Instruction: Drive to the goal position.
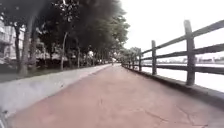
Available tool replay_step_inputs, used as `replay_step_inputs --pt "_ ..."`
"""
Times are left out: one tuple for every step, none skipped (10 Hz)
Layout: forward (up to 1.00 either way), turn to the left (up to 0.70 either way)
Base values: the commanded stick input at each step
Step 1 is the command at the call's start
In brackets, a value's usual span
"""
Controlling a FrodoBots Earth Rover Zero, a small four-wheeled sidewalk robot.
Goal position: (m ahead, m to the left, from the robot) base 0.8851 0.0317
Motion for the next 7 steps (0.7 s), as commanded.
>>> replay_step_inputs --pt "1.0 0.0" --pt "1.0 0.0" --pt "1.0 0.0" --pt "1.0 0.0" --pt "1.0 0.0" --pt "1.0 0.0" --pt "1.0 0.0"
